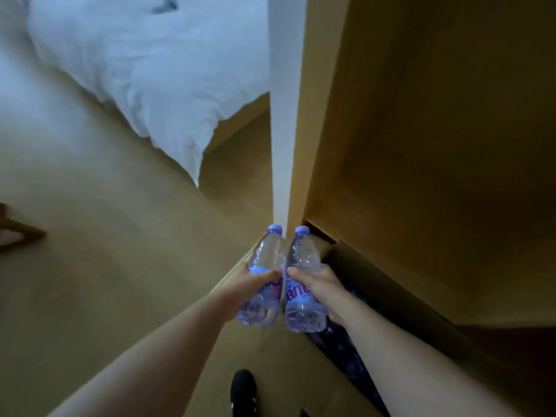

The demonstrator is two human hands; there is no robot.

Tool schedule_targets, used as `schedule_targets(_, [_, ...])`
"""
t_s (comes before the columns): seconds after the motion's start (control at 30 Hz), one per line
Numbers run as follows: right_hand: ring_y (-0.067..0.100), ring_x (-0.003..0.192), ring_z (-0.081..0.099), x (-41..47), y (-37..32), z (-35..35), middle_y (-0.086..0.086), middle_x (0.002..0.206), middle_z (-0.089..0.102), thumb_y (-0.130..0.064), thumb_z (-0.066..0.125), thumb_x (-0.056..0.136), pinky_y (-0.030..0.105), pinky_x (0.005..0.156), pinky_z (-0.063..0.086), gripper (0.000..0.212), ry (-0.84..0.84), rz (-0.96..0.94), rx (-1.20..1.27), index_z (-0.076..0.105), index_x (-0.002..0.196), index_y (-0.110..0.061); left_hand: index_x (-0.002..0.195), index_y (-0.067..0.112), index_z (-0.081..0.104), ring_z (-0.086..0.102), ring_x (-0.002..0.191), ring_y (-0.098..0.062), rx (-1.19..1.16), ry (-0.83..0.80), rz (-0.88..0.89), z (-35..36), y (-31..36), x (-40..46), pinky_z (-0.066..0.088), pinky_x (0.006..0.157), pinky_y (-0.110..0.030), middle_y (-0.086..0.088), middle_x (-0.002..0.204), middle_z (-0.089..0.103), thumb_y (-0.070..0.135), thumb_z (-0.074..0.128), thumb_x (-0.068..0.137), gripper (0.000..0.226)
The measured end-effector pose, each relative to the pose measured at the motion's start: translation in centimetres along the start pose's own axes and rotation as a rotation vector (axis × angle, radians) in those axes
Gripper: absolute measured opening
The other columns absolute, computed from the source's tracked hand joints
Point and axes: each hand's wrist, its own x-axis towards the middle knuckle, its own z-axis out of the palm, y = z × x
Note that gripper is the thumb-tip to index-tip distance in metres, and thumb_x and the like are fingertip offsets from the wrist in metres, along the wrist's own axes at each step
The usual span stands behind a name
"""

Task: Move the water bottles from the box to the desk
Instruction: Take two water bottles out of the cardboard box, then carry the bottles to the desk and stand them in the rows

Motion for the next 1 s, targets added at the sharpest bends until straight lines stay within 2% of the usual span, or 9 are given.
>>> schedule_targets(0.17, [0.026, 0.102, 0.066, -3.1, -6.8, 9.5, 0.007, 0.115, 0.065, -0.027, 0.084, 0.072, 0.043, 0.093, 0.053, 0.065, 0.015, -0.185, -0.148, 0.048, 0.124, -0.012, 0.08, 0.013, 0.068, 0.059, 0.06, -0.02, -0.119, 0.163, 0.065, -8.7, 3.0, -6.4, 0.043, 0.063, -0.029, -0.006, 0.068, 0.065, 0.026, 0.078, 0.069, 0.02])
schedule_targets(0.3, [0.021, 0.09, 0.062, -5.8, -11.2, 17.0, 0.004, 0.109, 0.062, -0.038, 0.083, 0.072, 0.028, 0.069, 0.047, 0.061, 0.025, -0.265, -0.326, 0.042, 0.112, -0.015, 0.094, 0.002, 0.068, 0.061, 0.065, -0.02, -0.162, 0.326, 0.147, -16.8, 4.0, -11.1, 0.047, 0.059, -0.025, -0.011, 0.076, 0.066, 0.012, 0.075, 0.079, 0.019])
schedule_targets(0.37, [0.019, 0.087, 0.064, -6.8, -12.9, 20.8, 0.005, 0.107, 0.065, -0.037, 0.083, 0.072, 0.03, 0.068, 0.051, 0.057, -0.007, -0.312, -0.342, 0.044, 0.109, -0.017, 0.098, 0.0, 0.067, 0.064, 0.061, -0.013, -0.156, 0.41, 0.201, -21.2, 4.4, -13.0, 0.05, 0.056, -0.021, -0.008, 0.075, 0.067, 0.009, 0.076, 0.077, 0.024])
schedule_targets(0.4, [0.022, 0.089, 0.065, -7.3, -13.7, 22.6, 0.005, 0.106, 0.065, -0.037, 0.082, 0.072, 0.036, 0.075, 0.055, 0.057, -0.022, -0.332, -0.348, 0.044, 0.109, -0.018, 0.1, 0.001, 0.065, 0.066, 0.065, -0.014, -0.159, 0.451, 0.208, -23.2, 4.6, -14.0, 0.053, 0.059, -0.023, -0.009, 0.079, 0.068, 0.013, 0.079, 0.073, 0.033])
schedule_targets(0.47, [0.026, 0.093, 0.066, -8.4, -15.2, 26.2, 0.005, 0.105, 0.063, -0.039, 0.082, 0.071, 0.046, 0.085, 0.055, 0.059, -0.037, -0.37, -0.388, 0.042, 0.11, -0.019, 0.11, 0.003, 0.058, 0.067, 0.088, -0.025, -0.173, 0.524, 0.179, -26.9, 4.9, -15.7, 0.056, 0.082, -0.036, -0.014, 0.098, 0.067, 0.024, 0.082, 0.066, 0.055])
schedule_targets(0.53, [0.025, 0.09, 0.065, -9.2, -16.6, 29.4, 0.003, 0.103, 0.061, -0.042, 0.081, 0.071, 0.045, 0.084, 0.055, 0.06, -0.034, -0.428, -0.455, 0.039, 0.109, -0.02, 0.115, 0.006, 0.051, 0.063, 0.1, -0.031, -0.151, 0.602, 0.162, -30.1, 5.0, -17.0, 0.051, 0.093, -0.046, -0.015, 0.107, 0.063, 0.029, 0.083, 0.065, 0.064])
schedule_targets(0.7, [0.021, 0.083, 0.063, -10.3, -20.1, 36.4, -0.002, 0.095, 0.057, -0.049, 0.077, 0.073, 0.043, 0.076, 0.057, 0.063, -0.056, -0.545, -0.546, 0.034, 0.108, -0.02, 0.108, 0.019, 0.045, 0.062, 0.093, -0.021, -0.111, 0.796, 0.172, -36.0, 5.6, -18.9, 0.052, 0.09, -0.042, -0.001, 0.1, 0.06, 0.034, 0.084, 0.065, 0.06])
schedule_targets(0.87, [0.015, 0.074, 0.057, -10.1, -24.0, 42.0, -0.002, 0.094, 0.053, -0.052, 0.076, 0.075, 0.029, 0.058, 0.049, 0.063, -0.075, -0.641, -0.619, 0.03, 0.108, -0.022, 0.109, 0.022, 0.042, 0.061, 0.085, -0.016, -0.15, 0.904, 0.169, -40.8, 7.1, -18.4, 0.054, 0.082, -0.04, 0.004, 0.094, 0.058, 0.039, 0.084, 0.064, 0.063])
schedule_targets(1.0, [0.005, 0.07, 0.054, -7.8, -27.3, 46.3, -0.001, 0.096, 0.053, -0.048, 0.076, 0.077, 0.018, 0.048, 0.04, 0.067, -0.082, -0.684, -0.601, 0.037, 0.12, -0.015, 0.111, 0.021, 0.041, 0.061, 0.086, -0.017, -0.244, 0.956, 0.168, -45.0, 9.7, -16.0, 0.054, 0.083, -0.04, 0.002, 0.096, 0.057, 0.035, 0.084, 0.066, 0.064])
